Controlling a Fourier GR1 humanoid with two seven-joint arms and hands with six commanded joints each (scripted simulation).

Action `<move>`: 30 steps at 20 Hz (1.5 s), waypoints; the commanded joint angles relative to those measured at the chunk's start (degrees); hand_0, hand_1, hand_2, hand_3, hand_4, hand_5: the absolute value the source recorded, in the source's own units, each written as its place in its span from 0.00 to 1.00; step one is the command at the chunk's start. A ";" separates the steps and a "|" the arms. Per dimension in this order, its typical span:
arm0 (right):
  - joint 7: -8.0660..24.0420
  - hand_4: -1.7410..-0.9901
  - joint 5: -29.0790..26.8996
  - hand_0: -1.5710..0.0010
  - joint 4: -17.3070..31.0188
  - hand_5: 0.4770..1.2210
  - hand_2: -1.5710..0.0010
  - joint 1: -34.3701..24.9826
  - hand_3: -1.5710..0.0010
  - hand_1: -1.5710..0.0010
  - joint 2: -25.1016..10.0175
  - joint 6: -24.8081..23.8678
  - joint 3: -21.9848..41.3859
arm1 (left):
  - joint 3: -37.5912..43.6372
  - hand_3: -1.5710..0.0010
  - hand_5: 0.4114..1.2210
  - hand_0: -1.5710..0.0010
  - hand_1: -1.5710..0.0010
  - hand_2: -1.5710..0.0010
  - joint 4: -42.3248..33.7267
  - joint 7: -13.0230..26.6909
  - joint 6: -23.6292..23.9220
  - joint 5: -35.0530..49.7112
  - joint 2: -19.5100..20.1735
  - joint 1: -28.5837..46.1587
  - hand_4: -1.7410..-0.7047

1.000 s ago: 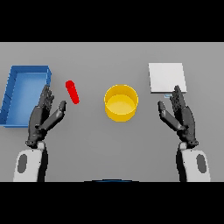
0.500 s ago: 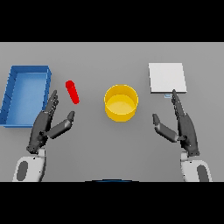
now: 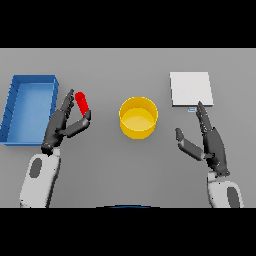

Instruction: Pick up the red beaker and tilt it to pour out 1 green nut into yellow bowl. Pick up the yellow bowl and place it on the metallic measuring scale.

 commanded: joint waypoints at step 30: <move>-0.65 0.58 -0.54 1.00 1.18 0.28 1.00 -0.89 1.00 1.00 0.16 0.19 -0.49 | 6.86 0.12 0.89 0.12 0.12 0.11 26.38 -14.07 6.56 -1.91 -3.89 -18.27 0.18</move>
